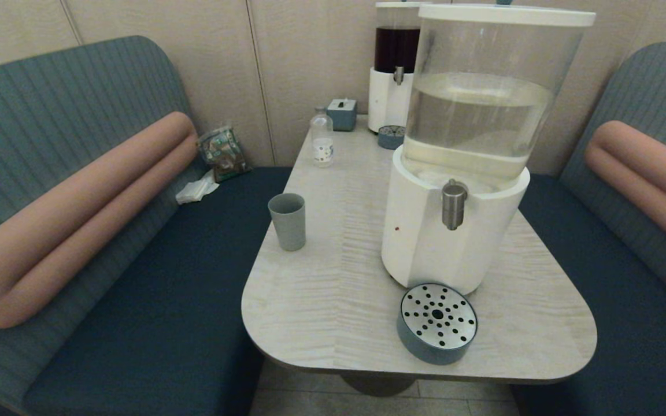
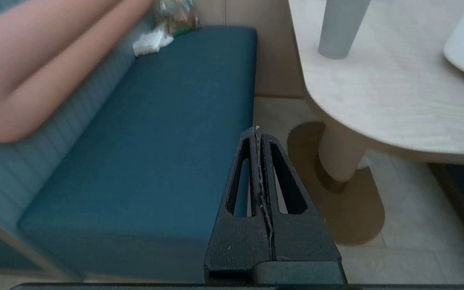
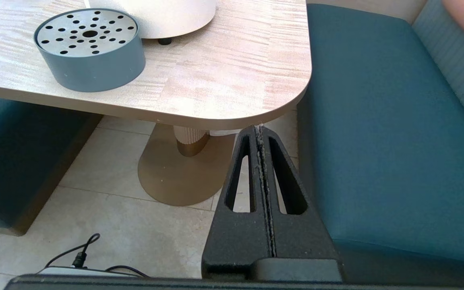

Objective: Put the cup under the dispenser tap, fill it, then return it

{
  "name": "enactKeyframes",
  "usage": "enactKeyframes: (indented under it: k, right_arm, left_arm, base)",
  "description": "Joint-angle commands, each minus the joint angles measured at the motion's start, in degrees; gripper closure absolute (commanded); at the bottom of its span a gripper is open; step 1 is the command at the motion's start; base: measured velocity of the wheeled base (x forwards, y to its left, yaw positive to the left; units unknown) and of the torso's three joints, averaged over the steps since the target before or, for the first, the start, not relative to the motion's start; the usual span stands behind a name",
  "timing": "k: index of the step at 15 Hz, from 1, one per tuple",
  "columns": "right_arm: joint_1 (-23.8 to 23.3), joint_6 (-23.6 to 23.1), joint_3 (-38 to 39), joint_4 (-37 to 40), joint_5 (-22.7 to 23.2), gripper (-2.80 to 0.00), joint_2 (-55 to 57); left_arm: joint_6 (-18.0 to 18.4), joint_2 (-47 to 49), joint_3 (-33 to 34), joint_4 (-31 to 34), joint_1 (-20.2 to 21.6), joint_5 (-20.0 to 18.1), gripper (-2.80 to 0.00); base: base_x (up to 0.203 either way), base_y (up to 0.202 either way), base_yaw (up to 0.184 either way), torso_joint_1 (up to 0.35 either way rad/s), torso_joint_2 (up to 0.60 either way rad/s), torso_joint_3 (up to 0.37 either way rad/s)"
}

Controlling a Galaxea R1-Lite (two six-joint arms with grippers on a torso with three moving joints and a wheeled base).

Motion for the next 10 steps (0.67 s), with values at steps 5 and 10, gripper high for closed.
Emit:
enactKeyframes:
  k: [5,10]
  right_arm:
    - [0.0,0.0,0.0,0.0,0.0,0.0,0.0]
    - [0.0,0.0,0.0,0.0,0.0,0.0,0.0]
  left_arm:
    - [-0.3,-0.1,-0.2,2.1,0.0,-0.6,0.0]
    - [-0.9,-0.1,0.0,1.7,0.0,-0.4,0.0]
  base:
    - [0.0,0.0,0.0,0.0,0.0,0.0]
    - [0.0,0.0,0.0,0.0,0.0,0.0]
